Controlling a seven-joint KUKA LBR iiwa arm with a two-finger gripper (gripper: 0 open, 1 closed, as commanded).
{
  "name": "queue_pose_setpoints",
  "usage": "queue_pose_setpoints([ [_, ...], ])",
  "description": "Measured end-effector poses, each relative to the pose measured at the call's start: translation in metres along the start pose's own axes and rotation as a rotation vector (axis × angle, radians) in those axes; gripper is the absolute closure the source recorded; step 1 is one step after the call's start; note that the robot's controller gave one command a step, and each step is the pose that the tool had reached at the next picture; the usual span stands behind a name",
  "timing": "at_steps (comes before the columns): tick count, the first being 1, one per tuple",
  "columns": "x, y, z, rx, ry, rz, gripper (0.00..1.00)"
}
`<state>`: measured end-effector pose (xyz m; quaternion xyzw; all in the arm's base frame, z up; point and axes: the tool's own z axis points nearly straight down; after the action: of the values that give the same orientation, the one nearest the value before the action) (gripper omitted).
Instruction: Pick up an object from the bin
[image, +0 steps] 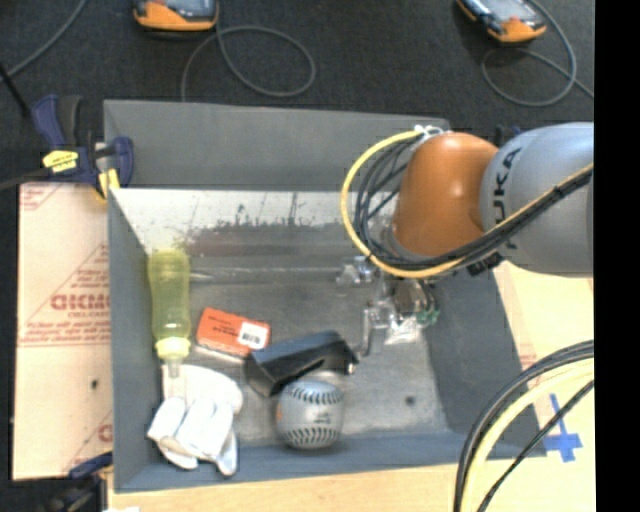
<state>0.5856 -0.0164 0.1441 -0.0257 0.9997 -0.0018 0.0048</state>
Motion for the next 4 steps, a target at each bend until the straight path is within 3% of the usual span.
queue_pose_setpoints([
  [1, 0.008, 0.022, 0.037, -0.005, 0.004, -0.057, 0.0],
  [2, 0.05, 0.03, 0.073, 0.0, -0.006, 0.084, 1.0],
  [3, 0.05, 0.03, 0.073, 0.0, -0.006, 0.084, 1.0],
  [4, 0.047, 0.038, -0.019, 0.001, -0.003, 0.059, 1.0],
])
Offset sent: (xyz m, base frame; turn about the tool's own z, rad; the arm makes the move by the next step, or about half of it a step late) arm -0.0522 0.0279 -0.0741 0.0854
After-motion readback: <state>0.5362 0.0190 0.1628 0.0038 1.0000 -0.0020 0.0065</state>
